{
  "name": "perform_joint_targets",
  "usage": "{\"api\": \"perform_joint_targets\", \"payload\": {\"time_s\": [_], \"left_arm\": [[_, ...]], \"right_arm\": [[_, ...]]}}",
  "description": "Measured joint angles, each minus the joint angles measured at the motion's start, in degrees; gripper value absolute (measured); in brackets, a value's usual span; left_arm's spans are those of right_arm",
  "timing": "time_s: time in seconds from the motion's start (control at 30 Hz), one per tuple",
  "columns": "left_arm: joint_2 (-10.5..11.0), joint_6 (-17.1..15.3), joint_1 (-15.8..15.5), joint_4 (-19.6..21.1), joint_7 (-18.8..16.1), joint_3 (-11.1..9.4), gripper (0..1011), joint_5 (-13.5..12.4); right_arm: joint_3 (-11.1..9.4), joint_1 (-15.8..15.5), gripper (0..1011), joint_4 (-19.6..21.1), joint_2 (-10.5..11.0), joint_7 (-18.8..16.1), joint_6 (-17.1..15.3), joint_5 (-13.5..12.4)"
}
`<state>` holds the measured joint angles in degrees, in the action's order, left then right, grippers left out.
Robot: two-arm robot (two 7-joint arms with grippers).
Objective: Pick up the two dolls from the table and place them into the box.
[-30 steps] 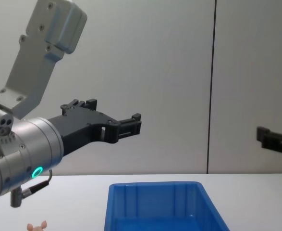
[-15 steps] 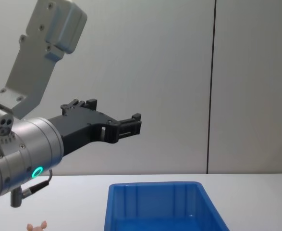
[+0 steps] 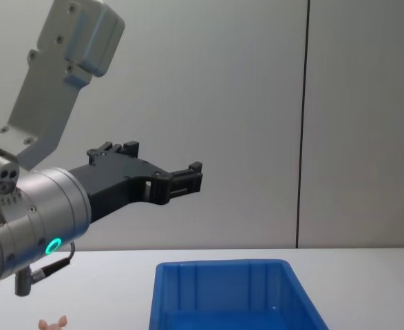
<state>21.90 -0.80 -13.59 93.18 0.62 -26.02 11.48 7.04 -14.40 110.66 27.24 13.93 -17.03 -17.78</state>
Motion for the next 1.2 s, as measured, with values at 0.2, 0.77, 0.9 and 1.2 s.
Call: {"api": "perform_joint_targets", "payload": {"time_s": [0.2, 0.77, 0.9, 1.2], "left_arm": [[0.0, 0.0, 0.0, 0.0, 0.0, 0.0, 1001, 0.0], [-0.01, 0.0, 0.0, 0.0, 0.0, 0.0, 1001, 0.0], [0.0, 0.0, 0.0, 0.0, 0.0, 0.0, 1001, 0.0], [-0.01, 0.0, 0.0, 0.0, 0.0, 0.0, 1001, 0.0]], "right_arm": [[-0.25, 1.31, 1001, -0.73, -0.32, -0.07, -4.53, -0.32], [1.43, 10.0, 1001, -9.34, -4.51, -6.46, -12.86, 0.74], [1.82, 11.56, 1001, -11.34, -5.43, -7.76, -13.88, 0.96], [2.54, 14.51, 1001, -15.58, -7.31, -9.14, -16.09, 1.81]]}}
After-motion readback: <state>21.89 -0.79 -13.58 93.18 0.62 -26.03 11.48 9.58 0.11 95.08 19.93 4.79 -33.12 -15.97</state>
